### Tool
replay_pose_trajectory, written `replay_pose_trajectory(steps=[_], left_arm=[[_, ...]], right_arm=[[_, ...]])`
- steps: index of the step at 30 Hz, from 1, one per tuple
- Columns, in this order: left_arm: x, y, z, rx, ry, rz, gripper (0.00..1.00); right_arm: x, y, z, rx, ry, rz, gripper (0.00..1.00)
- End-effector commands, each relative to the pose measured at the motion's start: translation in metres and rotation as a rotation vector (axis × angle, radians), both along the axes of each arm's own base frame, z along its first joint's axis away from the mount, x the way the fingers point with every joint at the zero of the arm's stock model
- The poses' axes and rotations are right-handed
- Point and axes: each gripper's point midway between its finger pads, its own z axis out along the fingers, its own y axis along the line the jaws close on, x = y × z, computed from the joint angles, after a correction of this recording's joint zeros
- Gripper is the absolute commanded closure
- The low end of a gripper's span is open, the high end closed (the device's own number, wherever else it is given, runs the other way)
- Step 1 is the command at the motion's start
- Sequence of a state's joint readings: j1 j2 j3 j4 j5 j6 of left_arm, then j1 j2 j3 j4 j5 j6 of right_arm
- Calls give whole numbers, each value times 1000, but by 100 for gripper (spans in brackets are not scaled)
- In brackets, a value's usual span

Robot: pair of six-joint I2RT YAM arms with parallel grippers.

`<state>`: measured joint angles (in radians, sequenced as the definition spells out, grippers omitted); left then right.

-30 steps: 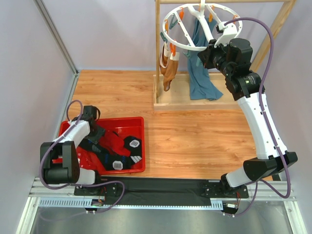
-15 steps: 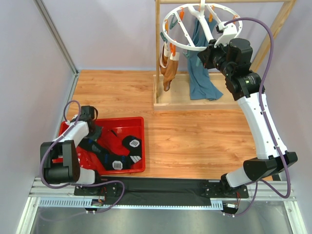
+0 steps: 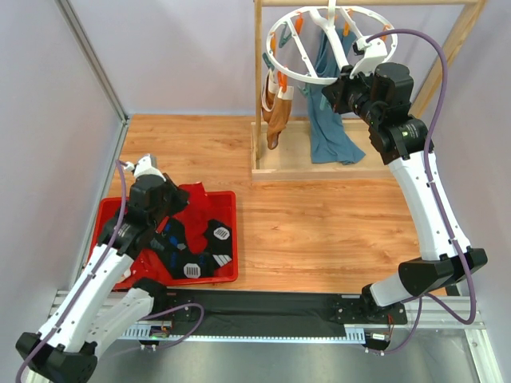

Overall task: Clip the socks to the hanger
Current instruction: Pick up the sock from the bin, then clamp the sock onto the hanger.

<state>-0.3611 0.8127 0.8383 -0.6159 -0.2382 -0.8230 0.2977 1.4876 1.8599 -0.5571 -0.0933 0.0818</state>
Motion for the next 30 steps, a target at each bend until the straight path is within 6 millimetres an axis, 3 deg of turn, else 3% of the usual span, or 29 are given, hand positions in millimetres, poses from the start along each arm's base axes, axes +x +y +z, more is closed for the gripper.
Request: replay_pose_trajectory(steps=[1, 2, 4, 5, 7, 8, 9, 10, 11, 12, 13, 14, 15, 20, 21, 23, 30], left_arm=[[9, -40, 45, 58, -183, -270, 100], [9, -69, 72, 13, -291, -407, 100], [12, -93, 86, 57, -361, -545, 100], [8, -112, 112, 40, -444, -644, 100], [15, -134, 119, 64, -466, -764, 100], [7, -152, 150, 24, -555, -878, 100], [15, -167, 146, 17, -537, -938, 100], [19, -176, 153, 18, -552, -983, 100], [17, -186, 183, 2, -617, -1037, 100], [29, -199, 177, -3, -598, -1066, 100], [34, -206, 185, -11, -621, -1088, 100], [34, -212, 207, -23, -672, -1114, 100], [45, -224, 199, -32, -654, -1145, 100], [62, -250, 216, -93, -739, -1223, 100], [69, -257, 209, -110, -723, -1234, 100], [71, -262, 220, -113, -765, -1246, 100], [81, -280, 228, -207, -787, -1270, 100]], right_arm=[[-7, 6, 7, 8, 0, 44, 100], [-10, 8, 9, 16, -1, 58, 100], [-14, 9, 12, 23, -5, 73, 100], [-15, 10, 12, 24, -5, 81, 100], [-20, 11, 17, 27, -13, 90, 100], [-21, 13, 16, 29, -13, 104, 100], [-23, 13, 17, 32, -11, 109, 100], [-24, 14, 18, 35, -13, 112, 100], [-25, 16, 18, 42, -13, 124, 100], [-26, 17, 18, 49, -10, 131, 100], [-26, 18, 18, 52, -8, 136, 100], [-26, 20, 18, 60, -5, 144, 100], [-27, 21, 18, 72, -2, 148, 100], [-35, 29, 28, 132, -11, 195, 100], [-36, 31, 29, 140, -9, 204, 100], [-39, 31, 33, 167, -7, 209, 100], [-42, 37, 39, 233, -1, 275, 100]])
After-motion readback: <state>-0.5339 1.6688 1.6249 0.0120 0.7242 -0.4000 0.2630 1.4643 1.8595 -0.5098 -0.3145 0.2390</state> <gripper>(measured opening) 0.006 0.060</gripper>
